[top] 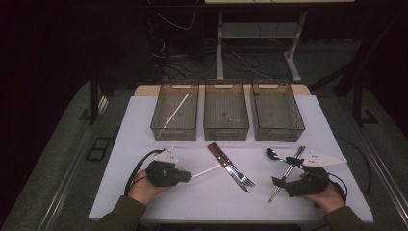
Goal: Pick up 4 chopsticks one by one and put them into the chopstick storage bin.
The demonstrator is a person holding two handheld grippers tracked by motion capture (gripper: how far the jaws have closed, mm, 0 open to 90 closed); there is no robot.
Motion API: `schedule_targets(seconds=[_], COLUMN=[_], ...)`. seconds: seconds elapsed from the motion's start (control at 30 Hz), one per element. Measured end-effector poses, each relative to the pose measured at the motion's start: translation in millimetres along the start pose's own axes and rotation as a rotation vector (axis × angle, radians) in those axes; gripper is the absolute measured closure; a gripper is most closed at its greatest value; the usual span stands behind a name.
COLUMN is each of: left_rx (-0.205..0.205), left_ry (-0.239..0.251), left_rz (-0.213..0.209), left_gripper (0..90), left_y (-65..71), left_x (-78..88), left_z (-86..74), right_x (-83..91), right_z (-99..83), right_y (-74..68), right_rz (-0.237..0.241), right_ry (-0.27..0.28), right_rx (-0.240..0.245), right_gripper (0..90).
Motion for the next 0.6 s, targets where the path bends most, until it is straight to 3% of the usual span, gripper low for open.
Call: schedule_targets(seconds=[0.6], left_rx=[0.052], left_ry=[0.059], left_rz=[0.07], left_gripper=[84.0], left_y=[-17.2], left_x=[22.3], left_z=[7.5], right_x=[-1.3], right_z=[-0.4], right_y=[0.6], right_rz=[-0.001], right_ry=[-0.004], right_rx=[0.001], right_gripper=[4.0])
Point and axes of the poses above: each handheld gripper's, and its own axes: x roughly backward along the jaws, z roughly out of its top, y roughly to its right, the point moved 6 cm from there along -x, roughly forward along the jaws, and after that the axes turned 9 degrees about -x, right-handed, at the moved point
